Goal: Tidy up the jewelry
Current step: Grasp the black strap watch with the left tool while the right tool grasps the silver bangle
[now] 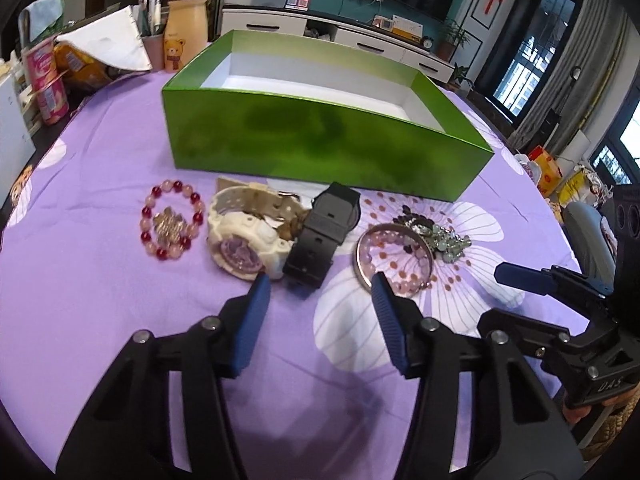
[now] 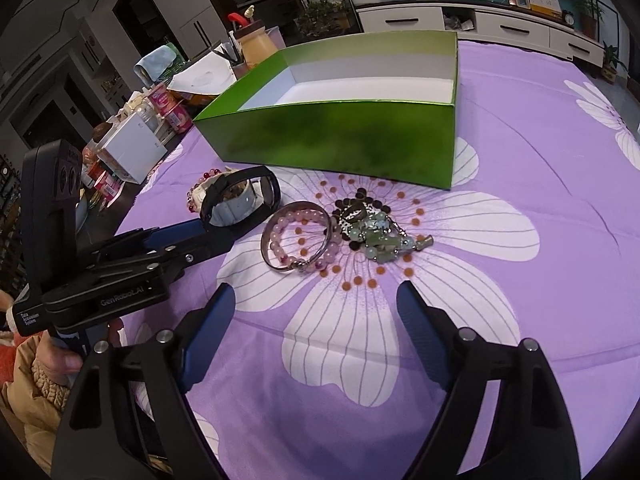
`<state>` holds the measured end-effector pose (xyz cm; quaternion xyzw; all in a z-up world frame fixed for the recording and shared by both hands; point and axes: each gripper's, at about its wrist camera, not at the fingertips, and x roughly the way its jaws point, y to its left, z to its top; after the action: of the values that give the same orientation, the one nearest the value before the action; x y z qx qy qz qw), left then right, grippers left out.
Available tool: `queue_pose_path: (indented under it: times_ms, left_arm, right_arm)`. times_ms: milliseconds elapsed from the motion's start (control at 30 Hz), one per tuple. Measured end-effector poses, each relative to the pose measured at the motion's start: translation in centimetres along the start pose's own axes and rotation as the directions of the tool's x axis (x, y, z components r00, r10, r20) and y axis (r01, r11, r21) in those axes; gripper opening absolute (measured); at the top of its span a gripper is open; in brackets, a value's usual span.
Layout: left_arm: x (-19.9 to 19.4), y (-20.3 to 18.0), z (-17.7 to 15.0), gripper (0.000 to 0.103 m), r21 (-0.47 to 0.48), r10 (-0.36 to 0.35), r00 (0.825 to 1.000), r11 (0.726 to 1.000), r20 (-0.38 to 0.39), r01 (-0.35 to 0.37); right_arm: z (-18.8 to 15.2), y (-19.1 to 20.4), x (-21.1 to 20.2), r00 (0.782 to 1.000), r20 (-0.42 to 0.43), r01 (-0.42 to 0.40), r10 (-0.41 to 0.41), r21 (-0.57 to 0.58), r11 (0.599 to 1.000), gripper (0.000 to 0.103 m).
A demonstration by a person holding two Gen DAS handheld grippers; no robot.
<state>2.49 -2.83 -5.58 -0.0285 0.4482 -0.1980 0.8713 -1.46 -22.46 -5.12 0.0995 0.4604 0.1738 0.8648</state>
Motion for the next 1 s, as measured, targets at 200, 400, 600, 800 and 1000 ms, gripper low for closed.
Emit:
queue_pose_path:
  times_ms: [200,400,600,800,1000]
  left_arm:
    - [0.7,0.0,0.8,0.041,0.020,0.009,1.000,1.000,0.007,-0.009]
    - [1.1,0.0,1.6,0.037,0.037,0.011,1.000,0.999,0.014,-0.012]
    - [1.0,0.3,1.6,0.020,0.021,0.006,1.000,1.000,0.028,-0.006]
    - [-2.3,0.4,1.4,0.018,0.008,-0.024,0.995,1.000,0.094,0.024]
    - [-4.6,1.0,0.6,0.018,-0.012,-0.031,0.992,0.999,0.125,0.033]
  right_arm:
    - [0.2,-0.3,0.6,1.000,-0.010,-0.006,0.006,0.006,1.000,0.082]
    - [0.4,-0.1,0.7,1.000,-0.011,-0.009,0.009,0.003,1.000,0.082]
    - [0.8,0.0,1.2,1.000,-0.022,-0.020,0.020,-0.005,1.000,0.069]
    - [1.8,0.5,2.1,0.999,-0.027,-0.022,0.022,-0.014,1.000,0.053]
    - [2.9,1.3,3.8,0.999,-0.035,0.039,-0.042,-0.057,0.998,0.036]
